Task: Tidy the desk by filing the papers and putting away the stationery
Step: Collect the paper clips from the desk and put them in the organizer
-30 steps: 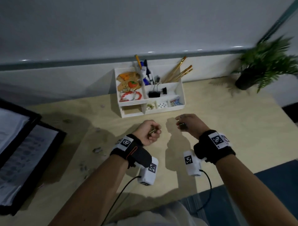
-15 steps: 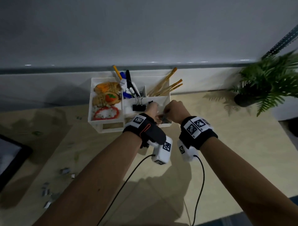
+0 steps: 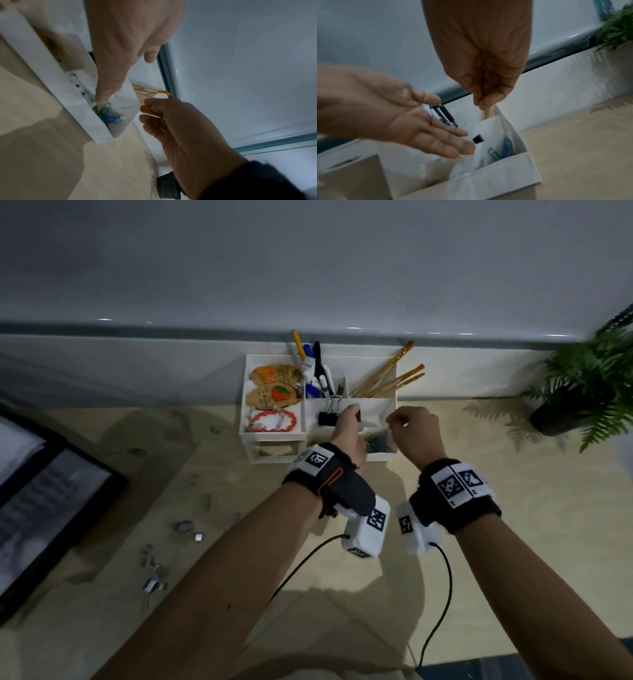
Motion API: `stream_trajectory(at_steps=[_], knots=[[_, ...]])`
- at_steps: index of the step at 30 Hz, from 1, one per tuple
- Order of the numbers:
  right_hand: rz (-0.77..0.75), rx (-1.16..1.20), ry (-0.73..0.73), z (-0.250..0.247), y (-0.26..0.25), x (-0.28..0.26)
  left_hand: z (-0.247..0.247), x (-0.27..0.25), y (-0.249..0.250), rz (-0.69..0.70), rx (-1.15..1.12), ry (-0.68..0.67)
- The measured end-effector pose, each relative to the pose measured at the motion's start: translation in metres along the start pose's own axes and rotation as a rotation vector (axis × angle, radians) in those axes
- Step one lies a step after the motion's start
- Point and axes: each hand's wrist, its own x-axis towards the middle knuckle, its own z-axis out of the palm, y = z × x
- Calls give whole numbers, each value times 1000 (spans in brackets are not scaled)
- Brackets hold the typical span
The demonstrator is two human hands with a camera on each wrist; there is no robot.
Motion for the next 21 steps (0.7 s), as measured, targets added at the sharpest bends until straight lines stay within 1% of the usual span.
stream_trajectory(at_steps=[2,4,6,8,9,11,13,15,16,18,21], knots=[[0,94,74,-1,-12,-17,-20,-11,-3,11,104,-31],[-20,172,98,4,-30,-37,-49,-30,-5,22,228,-75],[-50,241,63,18,-49,-57,-85,-46,-5,42,340,-78],[-92,291,3,42,-70,-77,-127,-62,-2,47,386,-51],[-116,294,-25,55,-81,-86,-150,-68,-1,49,391,-20],[-155,278,-125,84,-103,-102,-197,-81,4,67,347,89],[-191,247,-281,112,-123,-114,-241,-94,8,108,267,202],[-231,153,-417,140,-138,-122,-280,-104,12,157,232,309],[-231,93,-458,152,-143,-124,-296,-110,13,168,257,362],[-166,-7,-470,174,-153,-125,-324,-118,13,164,390,435],[-35,-75,-443,195,-170,-128,-345,-126,10,195,696,469]])
